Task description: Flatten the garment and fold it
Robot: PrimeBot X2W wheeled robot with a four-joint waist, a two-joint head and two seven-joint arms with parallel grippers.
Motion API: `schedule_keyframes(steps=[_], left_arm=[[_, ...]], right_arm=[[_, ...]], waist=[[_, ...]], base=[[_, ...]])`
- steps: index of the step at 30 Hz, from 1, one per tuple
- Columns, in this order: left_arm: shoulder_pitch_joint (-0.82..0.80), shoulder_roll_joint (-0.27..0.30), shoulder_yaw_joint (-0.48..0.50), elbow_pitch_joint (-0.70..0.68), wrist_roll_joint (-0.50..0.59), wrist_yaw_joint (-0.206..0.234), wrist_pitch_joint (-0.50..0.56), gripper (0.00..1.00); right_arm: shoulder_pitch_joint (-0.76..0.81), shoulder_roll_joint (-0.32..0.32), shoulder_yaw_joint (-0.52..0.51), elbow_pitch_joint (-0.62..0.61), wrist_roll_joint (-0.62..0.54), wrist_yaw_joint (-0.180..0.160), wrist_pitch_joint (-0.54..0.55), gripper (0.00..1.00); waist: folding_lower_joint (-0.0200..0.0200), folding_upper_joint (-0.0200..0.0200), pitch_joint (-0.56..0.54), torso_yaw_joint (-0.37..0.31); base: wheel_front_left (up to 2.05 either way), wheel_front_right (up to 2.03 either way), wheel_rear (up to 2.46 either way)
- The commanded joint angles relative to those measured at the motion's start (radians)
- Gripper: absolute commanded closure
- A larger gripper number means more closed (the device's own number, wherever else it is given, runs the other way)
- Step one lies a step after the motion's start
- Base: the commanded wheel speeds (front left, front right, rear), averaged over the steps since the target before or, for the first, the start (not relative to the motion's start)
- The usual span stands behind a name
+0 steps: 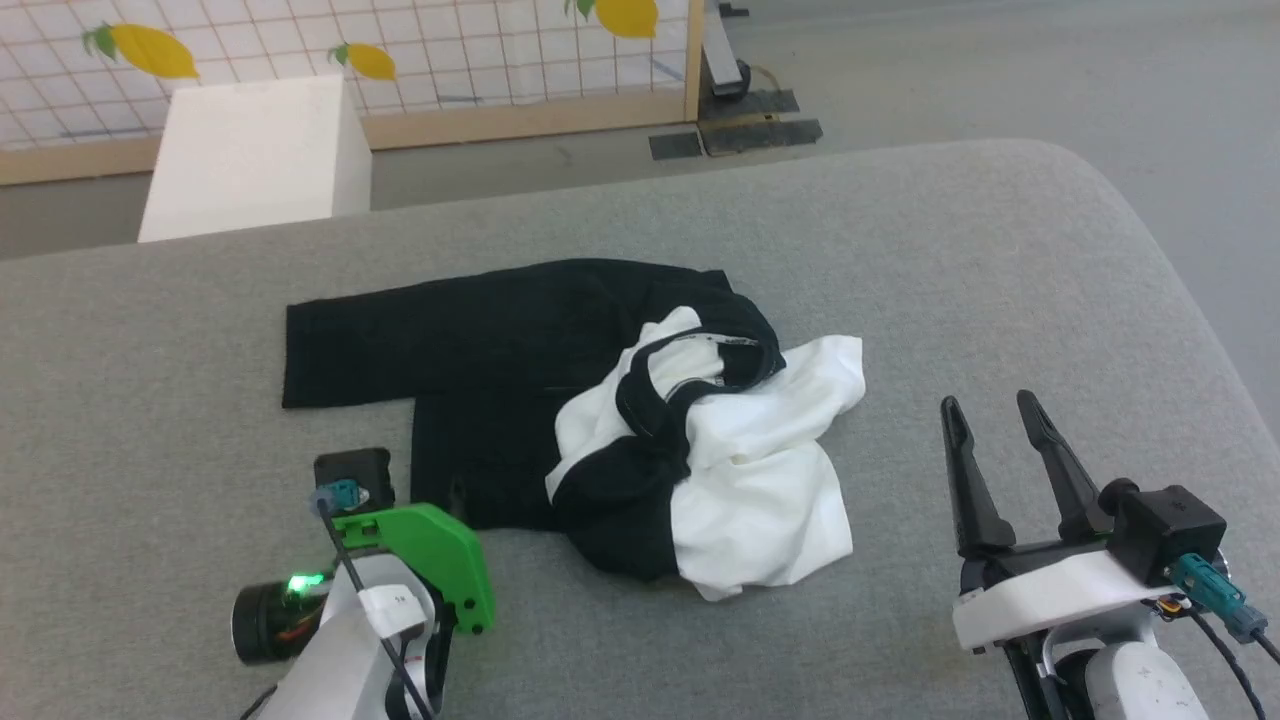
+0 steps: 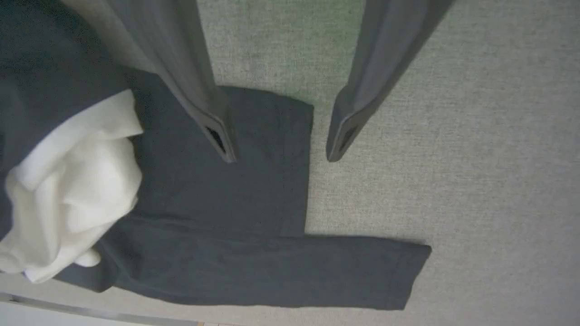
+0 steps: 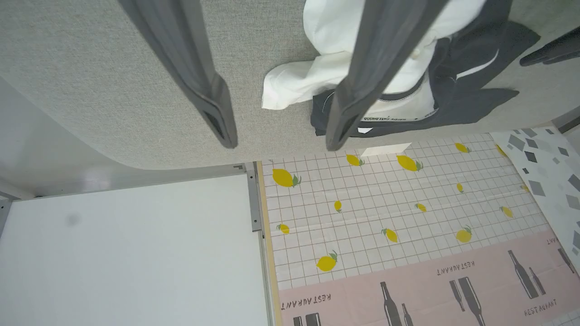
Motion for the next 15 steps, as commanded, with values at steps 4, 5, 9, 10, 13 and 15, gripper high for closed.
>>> schedule_keyframes(steps=[4,5,9,10,13,15], left_arm=[[-0.029,0.011,0.0,0.057,-0.038,0.009,0.111,0.0],[-0.034,0.012,0.0,0.072,-0.046,0.009,0.142,0.0],[-0.042,0.013,-0.01,0.089,-0.075,-0.02,0.206,0.87],[-0.04,0.01,-0.015,0.085,-0.083,-0.034,0.214,1.0],[-0.026,0.005,-0.013,0.059,-0.103,-0.07,0.185,1.0],[-0.012,0.008,0.008,0.034,-0.102,-0.069,0.117,1.0]], right_arm=[[-0.015,0.0,0.002,0.003,0.013,-0.002,-0.009,0.0],[-0.018,0.0,0.003,0.006,0.013,-0.002,-0.011,0.0],[-0.023,0.0,0.008,0.014,0.016,-0.002,-0.017,0.0],[-0.023,0.0,0.007,0.016,0.016,-0.002,-0.018,0.0],[-0.021,0.0,0.003,0.025,0.016,-0.002,-0.022,0.0],[-0.019,0.0,0.002,0.029,0.015,-0.002,-0.023,0.0]], waist=[[0.0,0.0106,0.04,-0.029],[0.0,0.0106,0.046,-0.033],[0.0,0.0106,0.056,-0.042],[0.0,0.0106,0.056,-0.041],[0.0,0.0106,0.049,-0.034],[0.0,0.0106,0.039,-0.025]], base=[[0.0,0.0,0.0],[0.0,0.0,0.0],[0.0,0.0,0.0],[0.0,0.0,0.0],[0.0,0.0,0.0],[0.0,0.0,0.0]])
